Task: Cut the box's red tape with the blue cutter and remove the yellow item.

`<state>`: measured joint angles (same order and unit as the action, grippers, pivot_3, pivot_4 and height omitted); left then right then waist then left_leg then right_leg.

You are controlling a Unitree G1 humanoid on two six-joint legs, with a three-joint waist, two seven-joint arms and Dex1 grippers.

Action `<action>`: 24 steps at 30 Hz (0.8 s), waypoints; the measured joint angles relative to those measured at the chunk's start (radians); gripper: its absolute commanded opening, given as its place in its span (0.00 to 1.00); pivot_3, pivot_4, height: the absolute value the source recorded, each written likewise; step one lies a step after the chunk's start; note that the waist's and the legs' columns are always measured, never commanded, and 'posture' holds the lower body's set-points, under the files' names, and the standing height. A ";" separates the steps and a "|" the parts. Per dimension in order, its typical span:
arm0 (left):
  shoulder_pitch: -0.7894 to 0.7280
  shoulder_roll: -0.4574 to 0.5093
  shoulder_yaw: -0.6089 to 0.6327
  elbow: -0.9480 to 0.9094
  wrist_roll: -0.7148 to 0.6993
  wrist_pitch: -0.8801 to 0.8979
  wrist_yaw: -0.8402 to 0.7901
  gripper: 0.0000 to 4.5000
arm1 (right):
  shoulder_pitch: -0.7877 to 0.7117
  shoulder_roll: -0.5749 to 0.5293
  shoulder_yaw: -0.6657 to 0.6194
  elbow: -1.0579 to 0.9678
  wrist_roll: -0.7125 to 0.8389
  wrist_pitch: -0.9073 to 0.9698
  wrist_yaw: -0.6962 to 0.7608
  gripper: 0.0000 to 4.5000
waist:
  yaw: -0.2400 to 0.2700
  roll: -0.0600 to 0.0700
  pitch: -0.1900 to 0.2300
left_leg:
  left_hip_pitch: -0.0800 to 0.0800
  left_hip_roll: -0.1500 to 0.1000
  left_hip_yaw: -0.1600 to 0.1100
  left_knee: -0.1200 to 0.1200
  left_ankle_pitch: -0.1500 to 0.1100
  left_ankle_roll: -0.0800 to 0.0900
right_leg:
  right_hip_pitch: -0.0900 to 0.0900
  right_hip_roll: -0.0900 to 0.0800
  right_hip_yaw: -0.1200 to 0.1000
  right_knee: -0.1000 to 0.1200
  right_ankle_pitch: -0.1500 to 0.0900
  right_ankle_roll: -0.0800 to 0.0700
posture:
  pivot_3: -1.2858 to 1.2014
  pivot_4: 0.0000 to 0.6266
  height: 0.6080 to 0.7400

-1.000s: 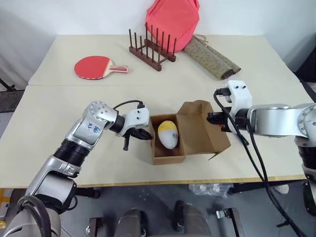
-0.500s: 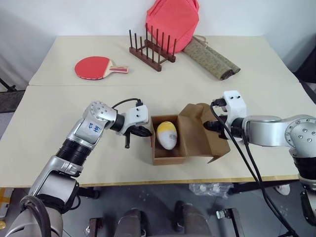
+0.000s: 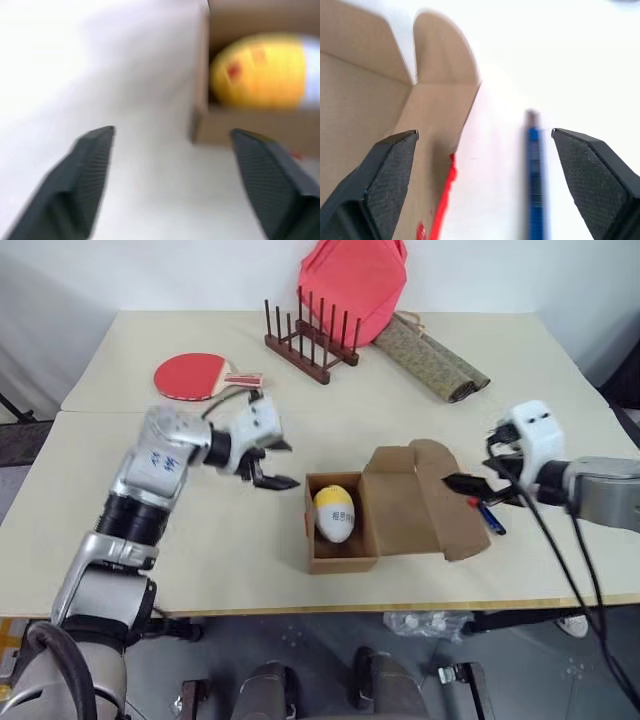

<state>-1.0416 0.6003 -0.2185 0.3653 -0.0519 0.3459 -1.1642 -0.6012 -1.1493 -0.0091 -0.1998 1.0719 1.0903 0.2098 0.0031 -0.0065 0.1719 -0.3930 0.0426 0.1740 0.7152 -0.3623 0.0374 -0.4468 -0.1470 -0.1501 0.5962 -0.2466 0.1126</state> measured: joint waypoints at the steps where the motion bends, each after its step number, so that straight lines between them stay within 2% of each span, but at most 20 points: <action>1: -0.022 -0.017 0.003 -0.001 -0.003 -0.020 -0.006 0.99 | 0.020 -0.022 -0.012 -0.008 -0.025 -0.022 0.054 1.00 | 0.003 0.000 0.000 | 0.000 -0.001 0.000 0.000 0.000 0.000 | 0.000 0.000 0.000 0.000 0.000 0.000 | 0.52 0.24 1.00; 4: -0.045 -0.089 -0.010 -0.014 -0.015 -0.079 -0.027 0.99 | 0.075 -0.065 -0.061 -0.045 -0.076 -0.068 0.207 1.00 | 0.005 0.000 0.000 | 0.001 -0.001 0.000 0.000 0.000 0.000 | 0.001 0.000 0.000 0.000 0.000 0.000 | 0.52 0.24 1.00; 7: -0.032 -0.148 -0.102 -0.045 -0.008 -0.130 -0.092 0.99 | 0.108 -0.084 -0.132 -0.099 -0.089 -0.082 0.312 1.00 | 0.006 0.000 0.000 | 0.001 -0.001 0.000 0.000 0.000 0.000 | 0.001 0.000 0.000 0.000 0.000 0.000 | 0.52 0.24 1.00; 14: 0.030 -0.142 -0.247 -0.011 0.097 -0.253 -0.166 0.99 | 0.204 -0.079 -0.270 -0.191 -0.104 -0.037 0.333 1.00 | -0.001 0.000 0.000 | 0.002 -0.001 -0.002 0.002 0.000 0.000 | 0.001 0.000 0.001 0.001 0.001 -0.001 | 0.52 0.24 1.00; 15: 0.029 -0.140 -0.250 0.001 0.103 -0.271 -0.173 0.93 | 0.212 -0.071 -0.296 -0.218 -0.095 -0.023 0.326 1.00 | 0.000 0.000 0.000 | 0.002 0.000 -0.005 0.002 0.000 0.000 | 0.001 -0.001 0.002 0.002 0.001 -0.001 | 0.52 0.24 1.00; 17: 0.027 -0.139 -0.252 0.007 0.108 -0.300 -0.191 0.86 | 0.219 -0.058 -0.329 -0.254 -0.079 -0.004 0.315 1.00 | 0.000 0.000 0.000 | 0.002 0.000 -0.008 0.003 0.000 0.000 | 0.001 -0.001 0.002 0.002 0.001 -0.001 | 0.52 0.24 1.00; 24: 0.013 -0.156 -0.246 0.068 0.117 -0.378 -0.204 0.41 | 0.250 -0.043 -0.389 -0.320 -0.053 0.047 0.294 1.00 | 0.007 0.000 0.000 | 0.002 0.000 -0.009 0.005 -0.001 0.002 | 0.001 -0.002 0.002 0.004 0.001 -0.001 | 0.52 0.24 1.00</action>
<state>-1.0289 0.4444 -0.4644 0.4330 0.0650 -0.0317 -1.3687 -0.3516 -1.1924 -0.3985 -0.5198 1.0193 1.1378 0.5037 0.0096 -0.0064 0.1719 -0.3911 0.0422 0.1652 0.7204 -0.3629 0.0392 -0.4458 -0.1489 -0.1479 0.6006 -0.2452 0.1114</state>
